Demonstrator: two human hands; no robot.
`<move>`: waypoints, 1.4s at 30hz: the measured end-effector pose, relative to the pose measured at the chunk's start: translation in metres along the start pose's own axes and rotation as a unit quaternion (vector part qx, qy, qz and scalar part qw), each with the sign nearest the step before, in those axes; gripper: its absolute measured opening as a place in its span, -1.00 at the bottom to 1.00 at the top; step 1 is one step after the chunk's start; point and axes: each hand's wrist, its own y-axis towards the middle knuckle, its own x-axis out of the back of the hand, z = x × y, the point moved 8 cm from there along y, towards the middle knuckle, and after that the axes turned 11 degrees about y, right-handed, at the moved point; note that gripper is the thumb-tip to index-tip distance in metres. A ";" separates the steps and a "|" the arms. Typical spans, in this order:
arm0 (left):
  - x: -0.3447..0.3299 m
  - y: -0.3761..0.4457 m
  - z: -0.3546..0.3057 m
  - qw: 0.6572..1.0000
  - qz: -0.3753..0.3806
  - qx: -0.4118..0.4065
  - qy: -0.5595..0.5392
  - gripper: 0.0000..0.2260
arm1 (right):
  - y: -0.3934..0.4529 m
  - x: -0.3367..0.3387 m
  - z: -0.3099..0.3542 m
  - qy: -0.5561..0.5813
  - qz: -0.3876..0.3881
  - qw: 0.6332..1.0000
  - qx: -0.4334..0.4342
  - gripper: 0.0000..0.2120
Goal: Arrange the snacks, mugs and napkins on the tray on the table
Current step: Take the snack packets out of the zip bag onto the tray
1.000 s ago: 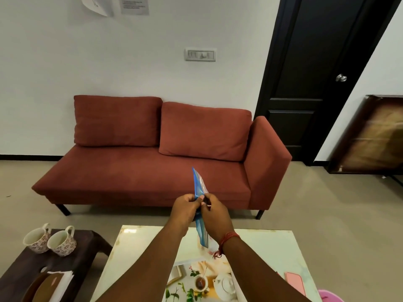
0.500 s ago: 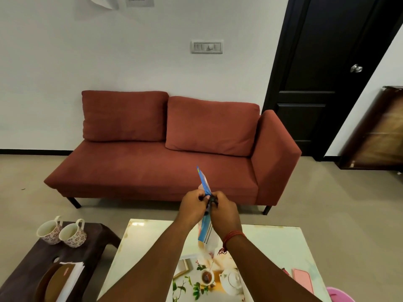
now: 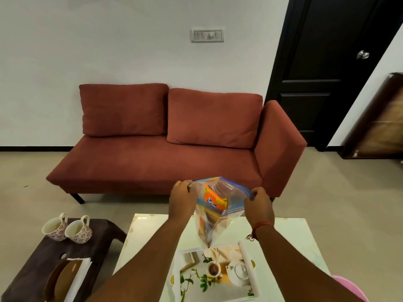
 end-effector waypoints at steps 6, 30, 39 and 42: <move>-0.014 -0.007 -0.026 0.997 0.024 -0.065 0.027 -0.66 | -0.045 -0.051 0.074 -0.191 0.107 0.905 0.365 -0.72; -0.030 -0.041 0.048 0.994 -0.008 0.021 0.111 -0.69 | -0.057 -0.082 0.040 -0.094 0.253 0.903 0.335 -0.86; -0.020 -0.065 0.143 0.984 -0.041 0.141 0.097 -0.66 | -0.036 -0.039 -0.023 0.163 0.021 0.974 0.157 -0.72; -0.016 -0.072 0.175 0.982 -0.046 0.159 0.090 -0.67 | -0.038 -0.055 -0.074 0.150 -0.010 0.987 0.066 -0.76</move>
